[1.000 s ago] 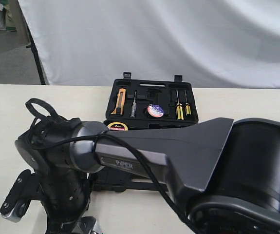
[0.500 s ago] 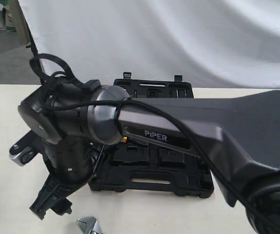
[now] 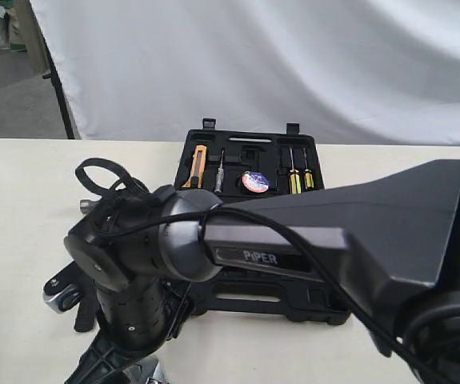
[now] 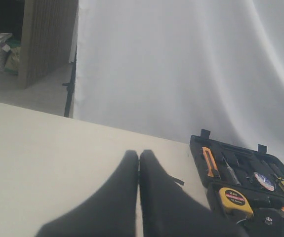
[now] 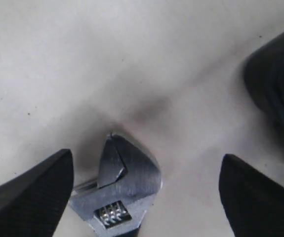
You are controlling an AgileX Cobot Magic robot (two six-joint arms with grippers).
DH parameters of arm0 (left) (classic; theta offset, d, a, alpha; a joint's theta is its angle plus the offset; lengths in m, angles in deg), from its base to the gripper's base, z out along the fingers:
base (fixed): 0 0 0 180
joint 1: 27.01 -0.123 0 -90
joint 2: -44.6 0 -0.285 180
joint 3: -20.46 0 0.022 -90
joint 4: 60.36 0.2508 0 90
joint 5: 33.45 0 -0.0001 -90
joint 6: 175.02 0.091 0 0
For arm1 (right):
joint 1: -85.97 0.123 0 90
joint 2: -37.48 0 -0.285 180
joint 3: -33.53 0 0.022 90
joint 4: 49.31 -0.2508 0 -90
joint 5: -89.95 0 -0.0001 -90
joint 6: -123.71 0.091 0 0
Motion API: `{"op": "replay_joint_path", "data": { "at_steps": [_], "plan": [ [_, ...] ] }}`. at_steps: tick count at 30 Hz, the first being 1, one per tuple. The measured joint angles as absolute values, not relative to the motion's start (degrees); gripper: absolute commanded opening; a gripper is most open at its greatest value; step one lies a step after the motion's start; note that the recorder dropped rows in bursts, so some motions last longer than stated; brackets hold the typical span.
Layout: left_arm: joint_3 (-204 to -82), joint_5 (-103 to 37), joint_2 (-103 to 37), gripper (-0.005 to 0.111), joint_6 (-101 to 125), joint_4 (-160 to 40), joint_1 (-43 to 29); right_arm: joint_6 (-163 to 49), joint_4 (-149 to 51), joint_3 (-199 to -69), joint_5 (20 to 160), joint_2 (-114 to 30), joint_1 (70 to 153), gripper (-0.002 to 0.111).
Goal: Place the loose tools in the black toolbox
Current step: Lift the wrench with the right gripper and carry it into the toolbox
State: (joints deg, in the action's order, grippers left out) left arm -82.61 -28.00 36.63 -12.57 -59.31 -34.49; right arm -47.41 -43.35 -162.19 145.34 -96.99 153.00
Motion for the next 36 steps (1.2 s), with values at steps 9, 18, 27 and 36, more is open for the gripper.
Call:
{"op": "replay_joint_path", "data": {
  "at_steps": [9,18,27,36],
  "plan": [
    [-82.6,-28.0,36.6,0.001,-12.6,-59.3,-34.5,-45.9,-45.1,-158.6,142.7,-96.4,153.0,0.008],
    [-82.6,-28.0,36.6,0.001,-12.6,-59.3,-34.5,-51.2,-45.4,-158.5,141.9,-96.4,153.0,0.000],
    [-82.6,-28.0,36.6,0.001,-12.6,-59.3,-34.5,-59.4,-45.2,-157.7,143.9,-94.6,153.0,0.000],
    [-82.6,-28.0,36.6,0.001,-12.6,-59.3,-34.5,-60.2,-43.6,-157.7,147.0,-86.1,149.9,0.000]
  ]
}}
